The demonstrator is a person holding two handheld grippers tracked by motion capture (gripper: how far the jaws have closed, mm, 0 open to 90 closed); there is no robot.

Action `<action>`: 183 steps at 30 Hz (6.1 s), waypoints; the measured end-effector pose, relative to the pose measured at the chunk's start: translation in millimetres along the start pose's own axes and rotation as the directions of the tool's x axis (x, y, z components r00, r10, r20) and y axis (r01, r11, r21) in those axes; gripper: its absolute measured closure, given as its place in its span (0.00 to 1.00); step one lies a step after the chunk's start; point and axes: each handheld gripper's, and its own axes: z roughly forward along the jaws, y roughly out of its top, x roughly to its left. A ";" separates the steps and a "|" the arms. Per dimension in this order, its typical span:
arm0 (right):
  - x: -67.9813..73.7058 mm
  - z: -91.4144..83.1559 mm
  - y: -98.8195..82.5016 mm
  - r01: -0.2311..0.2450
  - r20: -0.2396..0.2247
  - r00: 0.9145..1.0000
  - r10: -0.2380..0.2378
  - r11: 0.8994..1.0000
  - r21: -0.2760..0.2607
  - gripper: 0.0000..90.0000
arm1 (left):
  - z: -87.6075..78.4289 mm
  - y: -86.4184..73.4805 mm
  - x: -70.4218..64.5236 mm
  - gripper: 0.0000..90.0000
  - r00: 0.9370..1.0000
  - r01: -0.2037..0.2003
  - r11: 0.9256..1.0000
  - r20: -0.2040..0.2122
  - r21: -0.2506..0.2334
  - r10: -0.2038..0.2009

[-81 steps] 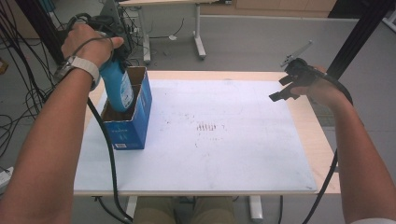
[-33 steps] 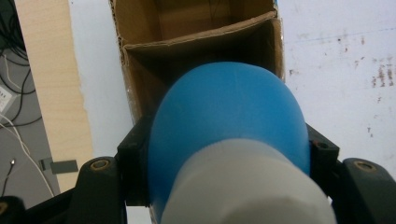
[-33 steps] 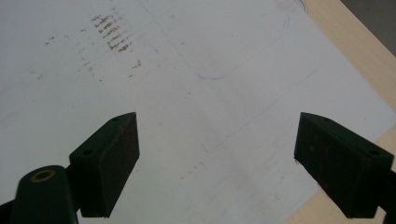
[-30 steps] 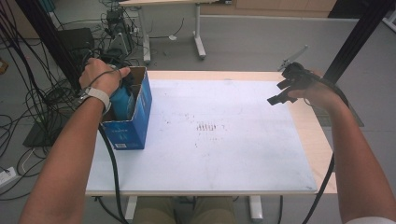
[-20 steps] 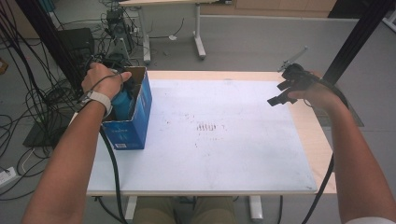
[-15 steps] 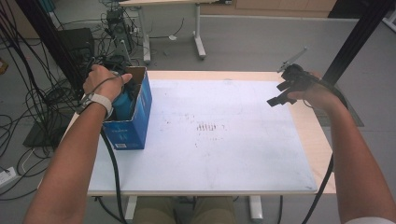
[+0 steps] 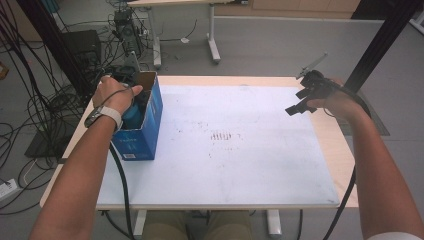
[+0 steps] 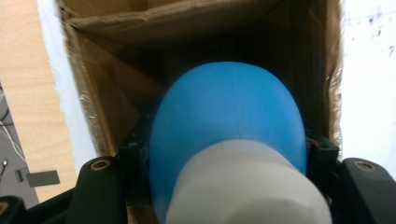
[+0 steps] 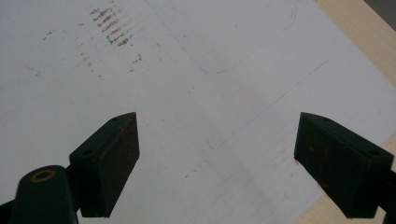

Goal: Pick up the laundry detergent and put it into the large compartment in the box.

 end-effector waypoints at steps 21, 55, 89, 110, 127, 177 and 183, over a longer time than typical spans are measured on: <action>2.5 -0.7 0.5 -0.001 0.003 1.000 0.001 1.000 0.004 0.16 | 12.7 2.3 5.7 0.41 1.000 0.000 1.000 0.015 0.020 0.000; 3.5 -3.6 -0.6 -0.005 0.009 1.000 0.004 1.000 0.007 0.16 | 13.2 1.3 5.5 0.41 1.000 0.005 1.000 0.014 0.016 -0.005; 3.7 -4.9 1.0 0.000 0.012 1.000 0.000 1.000 0.007 0.16 | 12.9 1.0 6.6 0.41 1.000 0.008 1.000 0.014 0.018 -0.009; 3.7 -5.2 -0.8 -0.001 0.013 1.000 0.001 1.000 0.004 0.16 | 12.6 0.7 5.0 0.41 1.000 0.001 1.000 0.007 0.019 -0.001; 4.4 -6.4 -1.6 -0.003 0.015 1.000 0.003 1.000 0.003 0.16 | 12.4 -0.2 3.4 0.41 1.000 0.001 1.000 0.002 0.016 -0.001; 4.1 -7.6 -3.0 -0.005 0.016 1.000 0.005 1.000 0.001 0.16 | 11.7 -4.2 4.0 0.40 1.000 -0.002 1.000 -0.001 -0.009 0.002; 4.6 -8.8 -3.6 -0.007 0.017 1.000 0.007 1.000 0.002 0.16 | 11.5 -3.8 5.3 0.36 1.000 -0.005 1.000 0.012 -0.009 0.006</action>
